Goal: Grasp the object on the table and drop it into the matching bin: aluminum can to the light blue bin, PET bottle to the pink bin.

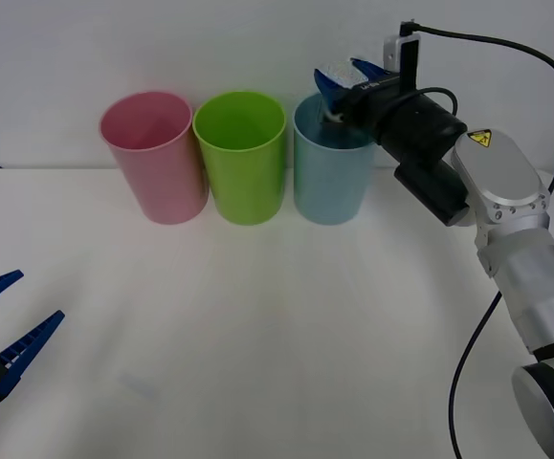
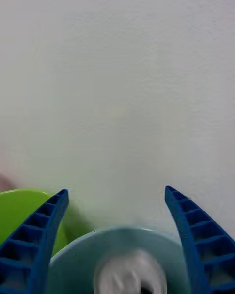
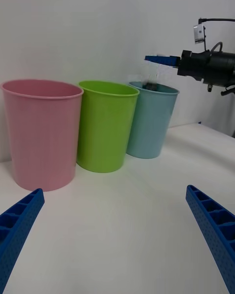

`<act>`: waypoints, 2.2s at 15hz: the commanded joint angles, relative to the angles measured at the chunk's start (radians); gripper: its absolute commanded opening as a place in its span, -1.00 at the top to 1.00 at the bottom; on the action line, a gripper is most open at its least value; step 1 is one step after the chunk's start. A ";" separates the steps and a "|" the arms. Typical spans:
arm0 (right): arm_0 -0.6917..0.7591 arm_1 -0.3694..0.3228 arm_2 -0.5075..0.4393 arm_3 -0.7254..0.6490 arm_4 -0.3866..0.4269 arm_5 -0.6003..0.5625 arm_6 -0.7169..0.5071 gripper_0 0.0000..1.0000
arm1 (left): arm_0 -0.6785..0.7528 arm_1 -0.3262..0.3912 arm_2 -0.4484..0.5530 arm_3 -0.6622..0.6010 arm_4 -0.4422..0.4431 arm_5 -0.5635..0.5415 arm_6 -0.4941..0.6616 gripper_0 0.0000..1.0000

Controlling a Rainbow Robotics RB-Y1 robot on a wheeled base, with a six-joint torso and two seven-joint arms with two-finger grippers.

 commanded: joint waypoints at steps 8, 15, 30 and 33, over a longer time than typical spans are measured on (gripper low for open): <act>0.072 -0.047 0.000 -0.091 -0.027 -0.053 -0.005 -1.00 | 0.000 0.000 0.000 0.000 0.000 0.000 0.000 -1.00; 0.324 -0.163 0.001 -0.377 -0.089 -0.112 -0.010 -1.00 | 0.000 0.000 0.000 0.000 0.000 0.000 0.000 -1.00; 0.942 -0.307 -0.198 -0.747 -0.239 -0.346 0.231 -1.00 | 0.000 0.000 0.000 0.000 0.000 0.000 0.000 -1.00; 1.034 -0.304 -0.262 -0.749 -0.268 -0.431 0.306 -1.00 | 0.000 0.000 0.000 0.000 0.000 0.000 0.000 -1.00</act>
